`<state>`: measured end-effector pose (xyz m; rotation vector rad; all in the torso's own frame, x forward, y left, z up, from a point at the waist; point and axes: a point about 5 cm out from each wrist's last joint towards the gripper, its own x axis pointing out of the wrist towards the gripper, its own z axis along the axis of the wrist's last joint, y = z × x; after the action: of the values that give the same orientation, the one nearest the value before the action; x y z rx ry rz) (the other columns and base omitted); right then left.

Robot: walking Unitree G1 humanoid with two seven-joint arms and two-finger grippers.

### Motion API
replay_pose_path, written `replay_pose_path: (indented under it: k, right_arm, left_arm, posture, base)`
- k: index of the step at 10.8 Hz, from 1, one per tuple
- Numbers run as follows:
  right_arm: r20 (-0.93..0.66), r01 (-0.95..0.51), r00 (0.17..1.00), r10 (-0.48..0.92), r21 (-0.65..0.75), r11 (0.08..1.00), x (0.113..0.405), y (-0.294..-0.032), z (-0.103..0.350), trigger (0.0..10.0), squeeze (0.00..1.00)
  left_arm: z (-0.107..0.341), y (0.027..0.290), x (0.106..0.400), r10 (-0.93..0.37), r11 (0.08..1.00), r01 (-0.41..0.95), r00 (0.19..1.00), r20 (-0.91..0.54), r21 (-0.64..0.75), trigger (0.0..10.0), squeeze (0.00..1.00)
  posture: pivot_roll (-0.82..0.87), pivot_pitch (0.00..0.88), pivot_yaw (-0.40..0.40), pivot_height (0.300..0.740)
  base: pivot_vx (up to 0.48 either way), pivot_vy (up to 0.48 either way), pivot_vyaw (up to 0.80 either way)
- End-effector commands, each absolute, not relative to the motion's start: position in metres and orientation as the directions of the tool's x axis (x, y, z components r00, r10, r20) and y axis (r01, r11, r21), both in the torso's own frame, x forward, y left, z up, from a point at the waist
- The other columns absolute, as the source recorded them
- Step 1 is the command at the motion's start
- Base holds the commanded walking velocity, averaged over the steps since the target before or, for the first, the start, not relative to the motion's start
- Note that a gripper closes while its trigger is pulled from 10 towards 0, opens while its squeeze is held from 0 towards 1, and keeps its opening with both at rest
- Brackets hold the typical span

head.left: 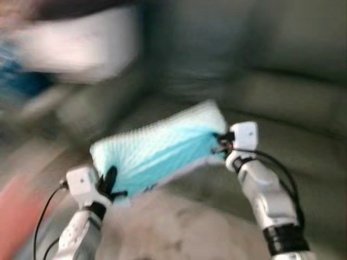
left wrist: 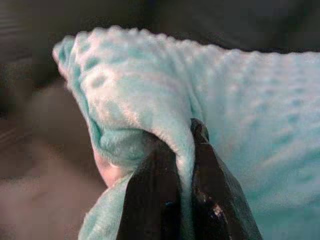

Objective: Move the pillow to the sofa

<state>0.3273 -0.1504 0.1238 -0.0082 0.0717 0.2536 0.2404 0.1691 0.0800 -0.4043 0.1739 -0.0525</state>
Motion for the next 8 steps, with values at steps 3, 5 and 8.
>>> replay_pose_path:
  k: [3,5,8]
  right_arm:
    - [-0.077,-0.22,0.973,0.219,-0.002,0.976,0.3255,-0.1594,0.1231,10.0,0.0]
    - [-0.077,-0.219,0.973,0.218,-0.005,0.976,0.3254,-0.1597,0.1232,10.0,0.0]
    - [-0.093,-0.209,0.973,0.209,0.009,0.978,0.3261,-0.1605,0.1214,10.0,0.0]
  left_arm:
    - [0.0777,0.1641,0.2382,-0.093,0.913,0.016,0.981,-0.172,-0.407,10.0,0.0]
    - [0.0774,0.1629,0.2382,-0.096,0.913,0.018,0.98,-0.173,-0.408,10.0,0.0]
    - [0.0776,0.1631,0.2389,-0.095,0.912,0.018,0.981,-0.17,-0.409,10.0,0.0]
  posture:
    - [-0.21,0.127,0.047,0.74]
    - [-0.21,0.127,0.046,0.74]
    - [-0.21,0.128,0.046,0.74]
  base:
    - [0.0,0.0,0.0]
    - [0.0,0.0,0.0]
    - [0.0,0.0,-0.53]
